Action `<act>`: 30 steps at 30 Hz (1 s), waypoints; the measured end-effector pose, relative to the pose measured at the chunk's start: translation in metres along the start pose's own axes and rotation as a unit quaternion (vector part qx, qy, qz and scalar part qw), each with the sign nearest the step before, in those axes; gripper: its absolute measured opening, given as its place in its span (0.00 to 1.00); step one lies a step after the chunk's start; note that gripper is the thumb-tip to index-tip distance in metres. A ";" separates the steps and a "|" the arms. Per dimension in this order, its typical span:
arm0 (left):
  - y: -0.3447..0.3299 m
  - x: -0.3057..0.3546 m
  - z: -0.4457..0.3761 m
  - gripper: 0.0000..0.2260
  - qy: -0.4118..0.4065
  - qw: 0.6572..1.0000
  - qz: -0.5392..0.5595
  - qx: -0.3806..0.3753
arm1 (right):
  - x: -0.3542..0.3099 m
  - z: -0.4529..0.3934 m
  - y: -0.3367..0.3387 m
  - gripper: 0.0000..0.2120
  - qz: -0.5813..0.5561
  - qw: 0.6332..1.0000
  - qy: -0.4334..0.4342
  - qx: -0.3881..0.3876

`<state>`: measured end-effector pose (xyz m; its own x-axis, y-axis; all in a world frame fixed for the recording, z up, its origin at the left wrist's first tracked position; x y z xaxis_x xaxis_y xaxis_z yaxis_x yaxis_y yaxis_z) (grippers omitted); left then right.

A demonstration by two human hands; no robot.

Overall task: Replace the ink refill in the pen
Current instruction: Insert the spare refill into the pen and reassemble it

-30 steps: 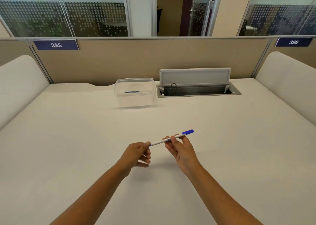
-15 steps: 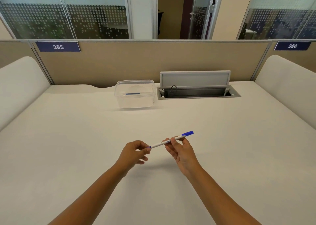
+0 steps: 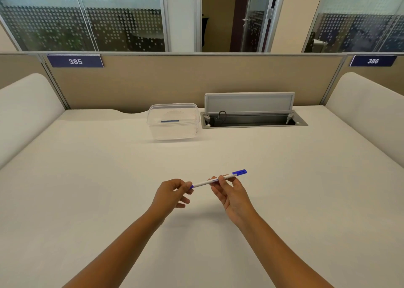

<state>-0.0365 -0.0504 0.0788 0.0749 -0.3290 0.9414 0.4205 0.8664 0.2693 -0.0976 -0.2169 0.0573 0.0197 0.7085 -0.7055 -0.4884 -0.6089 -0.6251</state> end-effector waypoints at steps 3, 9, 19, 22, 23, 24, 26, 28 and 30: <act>0.001 0.000 -0.001 0.03 -0.030 0.999 0.001 0.015 | 0.000 0.000 0.000 0.08 -0.001 1.000 -0.001 0.000; -0.001 0.003 -0.001 0.15 0.032 0.999 -0.021 0.003 | 0.000 0.001 0.000 0.08 0.002 1.000 -0.004 0.007; -0.005 -0.002 -0.002 0.09 -0.019 1.000 -0.007 0.020 | 0.000 -0.001 0.002 0.04 -0.010 1.000 -0.007 0.011; -0.006 0.001 0.001 0.16 0.025 0.999 0.020 0.008 | 0.000 -0.002 0.001 0.06 -0.011 1.000 -0.007 0.016; -0.006 0.002 0.001 0.18 0.042 0.999 0.029 0.002 | 0.000 -0.002 0.001 0.06 -0.010 1.000 -0.007 0.018; -0.006 0.002 0.002 0.19 0.051 0.998 0.038 -0.003 | 0.000 -0.002 0.001 0.06 -0.010 1.000 -0.007 0.019; -0.006 0.003 0.002 0.18 0.054 0.998 0.045 -0.005 | 0.002 -0.001 0.001 0.06 -0.009 1.000 -0.008 0.018; -0.005 0.002 0.002 0.16 0.050 0.998 0.042 -0.005 | 0.003 -0.001 0.000 0.06 -0.008 1.000 -0.008 0.017; -0.004 0.000 0.001 0.16 0.049 0.998 0.043 -0.010 | 0.003 0.000 0.000 0.06 -0.007 1.000 -0.007 0.017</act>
<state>-0.0390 -0.0541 0.0782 0.1995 -0.2892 0.9362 0.4265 0.8858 0.1828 -0.0972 -0.2146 0.0546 0.0151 0.7224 -0.6913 -0.5170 -0.5861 -0.6238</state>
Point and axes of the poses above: each hand's wrist, its own z-axis away from the middle knuckle, its own y-axis out of the back of the hand, x = y × z, the point moved 1 cm from there along -z, towards the middle knuckle, and after that the axes turned 2 degrees about -z, right-handed, at the moved point
